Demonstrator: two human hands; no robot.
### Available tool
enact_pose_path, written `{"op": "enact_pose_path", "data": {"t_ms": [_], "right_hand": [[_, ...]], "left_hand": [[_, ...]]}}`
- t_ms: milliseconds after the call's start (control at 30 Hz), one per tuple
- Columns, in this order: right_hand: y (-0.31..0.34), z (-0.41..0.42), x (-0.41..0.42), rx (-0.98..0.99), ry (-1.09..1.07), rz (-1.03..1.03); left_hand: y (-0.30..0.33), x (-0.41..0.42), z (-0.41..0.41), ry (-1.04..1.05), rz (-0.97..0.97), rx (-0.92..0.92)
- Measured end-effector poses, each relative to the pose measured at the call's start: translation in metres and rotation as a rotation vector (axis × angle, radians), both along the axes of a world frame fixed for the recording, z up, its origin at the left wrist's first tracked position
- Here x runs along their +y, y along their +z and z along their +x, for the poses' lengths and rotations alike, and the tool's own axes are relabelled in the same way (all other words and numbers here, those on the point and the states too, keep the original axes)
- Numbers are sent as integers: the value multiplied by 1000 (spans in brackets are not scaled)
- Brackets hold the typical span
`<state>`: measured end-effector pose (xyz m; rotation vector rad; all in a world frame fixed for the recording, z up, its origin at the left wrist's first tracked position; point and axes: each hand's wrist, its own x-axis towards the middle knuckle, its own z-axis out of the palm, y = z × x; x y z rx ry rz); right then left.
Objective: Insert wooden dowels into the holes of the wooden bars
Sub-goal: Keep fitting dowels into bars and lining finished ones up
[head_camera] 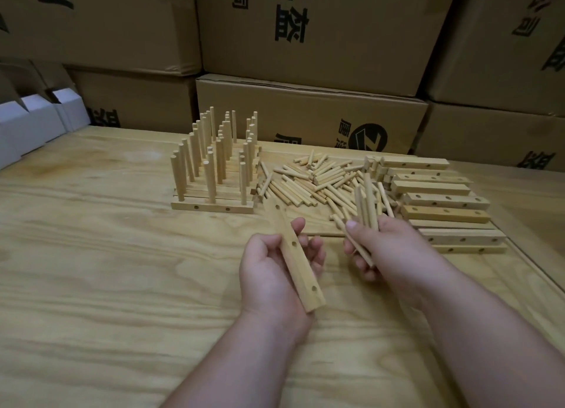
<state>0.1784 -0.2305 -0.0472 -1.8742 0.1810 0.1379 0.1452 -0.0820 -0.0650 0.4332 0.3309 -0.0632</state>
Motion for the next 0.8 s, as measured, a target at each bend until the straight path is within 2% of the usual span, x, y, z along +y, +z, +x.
{"op": "enact_pose_path", "data": {"t_ms": [100,167,333,567,700,800], "right_hand": [[8,2,-1,75,93,364],[12,0,1,124,170,484],[20,-9,9,158,283,209],[35,-22,13,-16,299,-269],[34,-21,11,-98,298,-367],[35,-19,10,-149,259,-325]], "left_hand": [[0,-1,-2,-52,14,-33],[1,-3,-4,-131,-17,-94],[2,-6,-7,-259,-33,-198],[-1,-4,-6,-318,-105,-214],[-3,-1,-4,-279,-73,-205],[-3,-2,-4,-236,-32,-181]]}}
